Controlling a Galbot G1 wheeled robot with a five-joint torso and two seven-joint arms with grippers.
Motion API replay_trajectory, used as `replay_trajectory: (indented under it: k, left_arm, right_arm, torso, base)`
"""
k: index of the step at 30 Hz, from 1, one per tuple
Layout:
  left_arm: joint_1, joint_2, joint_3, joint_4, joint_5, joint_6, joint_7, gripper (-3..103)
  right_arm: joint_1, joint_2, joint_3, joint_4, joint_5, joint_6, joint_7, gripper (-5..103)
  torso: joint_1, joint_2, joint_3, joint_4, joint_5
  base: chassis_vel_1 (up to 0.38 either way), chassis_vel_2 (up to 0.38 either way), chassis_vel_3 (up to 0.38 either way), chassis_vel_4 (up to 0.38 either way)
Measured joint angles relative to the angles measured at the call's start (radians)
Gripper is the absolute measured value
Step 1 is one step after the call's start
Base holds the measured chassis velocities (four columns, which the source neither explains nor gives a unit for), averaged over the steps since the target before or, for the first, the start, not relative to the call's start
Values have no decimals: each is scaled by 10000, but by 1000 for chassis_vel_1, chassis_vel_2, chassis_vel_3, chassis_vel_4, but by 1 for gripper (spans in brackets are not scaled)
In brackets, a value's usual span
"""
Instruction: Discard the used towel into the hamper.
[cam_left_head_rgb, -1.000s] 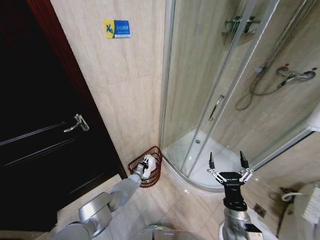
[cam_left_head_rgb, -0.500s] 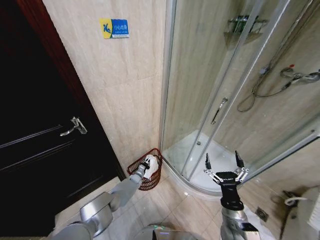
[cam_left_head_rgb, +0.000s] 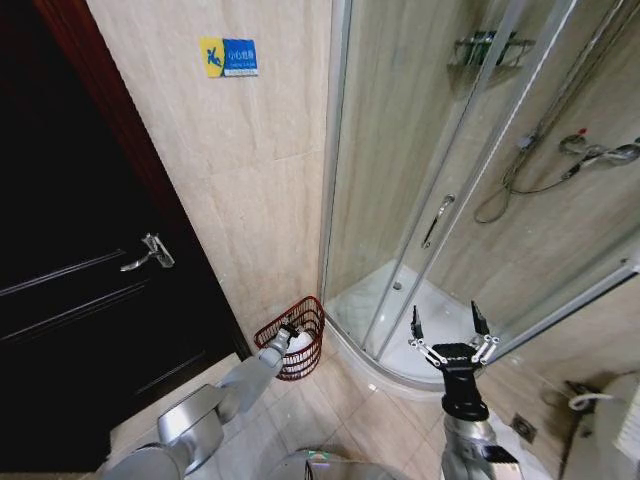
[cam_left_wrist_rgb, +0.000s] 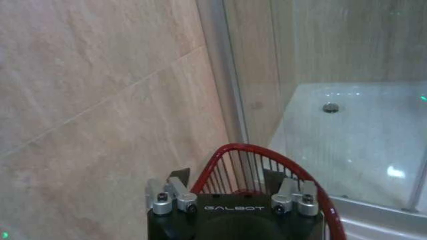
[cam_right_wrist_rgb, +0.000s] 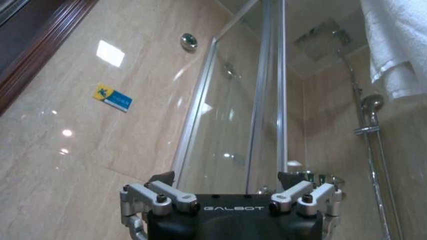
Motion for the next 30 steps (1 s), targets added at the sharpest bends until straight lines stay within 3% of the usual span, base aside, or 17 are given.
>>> replay_trajectory:
  k: [4,5,7,11,12,16,17,19,22,26,30]
  left_arm:
    - [54,384,-82,-521,38,-161,195,89]
    - [54,384,-82,-521,38,-161,195,89]
    - [215,753,-81,-1328,-128,-181,284,98]
    - [703,1674,100,-3226,-858,136,438,100]
    - [703,1674,100,-3226,-858,136,438,100]
    - [1666,3095,-98,-5635,-1673,811,647,100]
    - [1666,3095,-98,-5635,-1673,811,647,100]
    - [2316,3731,-635,-6798,-1861,1060,678,100]
    - [2805,4156,-1175,-7551,-1964,1179,709,100]
    - [4569,5124,-3073,-9515,-2028,1371,1117,100]
    - [5791,5405,-4059,-10453,-2003,1403,1300,100]
  right_arm:
    - [122,0,11,14,-510,0,816,100]
    - [122,0,11,14,-510,0,816,100]
    - [301,0,62,-16,-744,0,1254,100]
    - [563,0,145,-70,-999,0,1676,100]
    - [563,0,145,-70,-999,0,1676,100]
    - [642,0,242,-107,-1407,-139,2392,100]
    - [642,0,242,-107,-1407,-139,2392,100]
    - [639,0,277,2,-1432,-234,2483,100]
    - [612,0,287,137,-1436,-294,2492,100]
    - [441,0,305,457,-1472,-302,2460,100]
    - [341,0,404,600,-1320,-268,2422,100]
  torso:
    - [0,0,0,-1,0]
    - [0,0,0,-1,0]
    - [0,0,0,-2,-3]
    - [1,0,0,-3,-3]
    - [1,0,0,-3,-3]
    - [0,0,0,0,-2]
    - [0,0,0,0,-2]
    - [0,0,0,-1,-5]
    - [0,1,-1,0,-4]
    - [0,0,-1,0,-3]
    - [-1,1,-1,0,-4]
  base:
    - [0,0,0,0]
    - [0,0,0,0]
    - [0,0,0,0]
    - [0,0,0,0]
    - [0,0,0,0]
    - [0,0,0,0]
    - [0,0,0,0]
    - [0,0,0,0]
    - [0,0,0,0]
    - [0,0,0,0]
    - [0,0,0,0]
